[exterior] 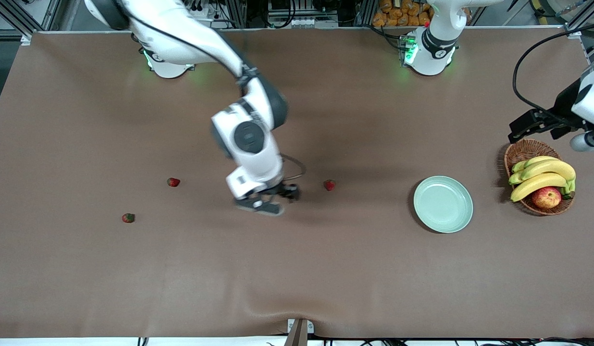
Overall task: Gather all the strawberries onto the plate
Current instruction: 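Carry the strawberry to mid-table with the right gripper and release it, then grasp the mid-table strawberry with the left gripper while the right gripper grasps another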
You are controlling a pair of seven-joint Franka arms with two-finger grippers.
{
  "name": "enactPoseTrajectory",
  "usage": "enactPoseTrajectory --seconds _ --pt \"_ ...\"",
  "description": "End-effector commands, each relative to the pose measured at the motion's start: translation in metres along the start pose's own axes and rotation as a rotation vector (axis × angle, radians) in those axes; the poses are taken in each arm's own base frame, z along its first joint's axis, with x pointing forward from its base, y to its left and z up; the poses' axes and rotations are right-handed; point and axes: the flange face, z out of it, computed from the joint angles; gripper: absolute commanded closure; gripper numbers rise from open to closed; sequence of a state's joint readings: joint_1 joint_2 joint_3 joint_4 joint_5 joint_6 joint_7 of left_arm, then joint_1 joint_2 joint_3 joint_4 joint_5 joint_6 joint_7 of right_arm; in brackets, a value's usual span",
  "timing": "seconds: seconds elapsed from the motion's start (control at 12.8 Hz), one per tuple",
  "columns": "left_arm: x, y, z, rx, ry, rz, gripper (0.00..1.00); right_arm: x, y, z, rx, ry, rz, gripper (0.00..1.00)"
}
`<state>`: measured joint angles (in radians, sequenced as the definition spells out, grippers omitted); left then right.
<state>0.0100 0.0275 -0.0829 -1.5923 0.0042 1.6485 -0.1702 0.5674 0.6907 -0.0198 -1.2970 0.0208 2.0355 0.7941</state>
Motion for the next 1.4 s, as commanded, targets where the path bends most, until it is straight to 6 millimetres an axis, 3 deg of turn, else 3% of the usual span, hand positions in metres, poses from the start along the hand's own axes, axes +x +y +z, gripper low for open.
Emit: enactPoseTrajectory --seconds 0.0,0.23,0.47,0.7,0.86,0.94,1.01,1.17,1.33 --pt "0.012 0.032 0.025 -0.025 -0.003 -0.019 0.0 0.047 0.09 -0.004 -0.044 -0.056 0.0 0.0" --pt "0.02 0.085 0.066 -0.016 -0.009 -0.059 0.0 0.075 0.162 0.025 -0.085 -0.108 0.079 0.0" --pt "0.025 0.138 0.114 -0.021 -0.02 -0.074 0.0 0.078 0.221 0.027 -0.132 -0.128 0.025 0.0" --pt "0.024 0.197 0.171 -0.027 -0.03 -0.127 0.0 0.073 0.267 0.031 -0.124 -0.145 -0.042 0.0" --pt "0.008 0.251 0.207 -0.034 -0.029 -0.171 0.0 0.069 0.301 0.042 -0.099 -0.118 -0.105 0.0" --pt "0.001 0.274 0.223 -0.045 -0.02 -0.201 0.0 0.063 0.312 0.046 -0.094 -0.113 -0.127 0.0" --pt "0.002 0.282 0.24 -0.055 -0.011 -0.2 0.0 0.054 0.319 0.055 -0.092 -0.121 -0.16 0.0" --pt "-0.014 0.314 0.28 -0.046 -0.028 -0.152 0.0 0.042 0.326 0.066 -0.089 -0.13 -0.236 0.0" --pt "-0.017 0.323 0.311 -0.013 -0.025 -0.12 0.0 0.039 0.326 0.071 -0.09 -0.142 -0.25 0.0"
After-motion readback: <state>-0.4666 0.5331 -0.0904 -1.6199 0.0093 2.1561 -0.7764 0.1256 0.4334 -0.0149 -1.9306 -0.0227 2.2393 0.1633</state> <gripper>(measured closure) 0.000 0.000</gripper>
